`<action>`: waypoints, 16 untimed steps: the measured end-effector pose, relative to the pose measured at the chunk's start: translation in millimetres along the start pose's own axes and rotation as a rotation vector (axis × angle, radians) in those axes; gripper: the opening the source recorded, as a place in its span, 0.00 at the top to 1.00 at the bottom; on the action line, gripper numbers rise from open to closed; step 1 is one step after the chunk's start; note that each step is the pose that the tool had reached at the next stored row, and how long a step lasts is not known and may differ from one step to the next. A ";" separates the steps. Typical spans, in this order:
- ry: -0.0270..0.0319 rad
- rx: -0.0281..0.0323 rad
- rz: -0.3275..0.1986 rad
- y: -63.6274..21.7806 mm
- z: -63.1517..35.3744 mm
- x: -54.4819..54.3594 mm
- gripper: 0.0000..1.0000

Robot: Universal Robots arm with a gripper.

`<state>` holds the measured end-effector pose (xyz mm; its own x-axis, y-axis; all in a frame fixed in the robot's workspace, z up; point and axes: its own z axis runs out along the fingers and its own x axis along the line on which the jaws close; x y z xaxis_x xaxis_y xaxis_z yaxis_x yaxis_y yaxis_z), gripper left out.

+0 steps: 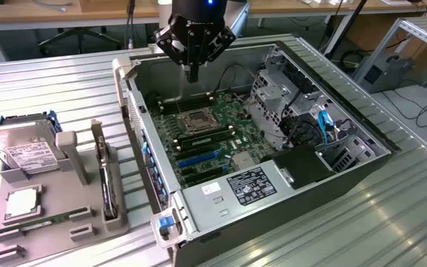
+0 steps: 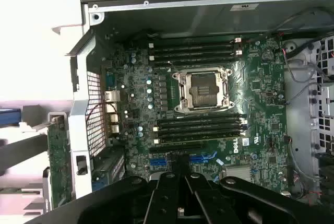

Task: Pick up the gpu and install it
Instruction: 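Reach for the gpu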

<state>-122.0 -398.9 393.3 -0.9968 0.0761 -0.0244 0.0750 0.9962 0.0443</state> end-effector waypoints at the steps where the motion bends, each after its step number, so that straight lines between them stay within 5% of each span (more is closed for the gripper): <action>1: 0.0000 -0.0001 0.000 -0.2 0.0 2.1 0.89; 16: 0.0000 0.0000 0.000 -0.7 -0.3 8.9 0.89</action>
<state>-131.0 -398.9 393.3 -0.9968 0.0761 -0.0244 0.0750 0.9962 0.0443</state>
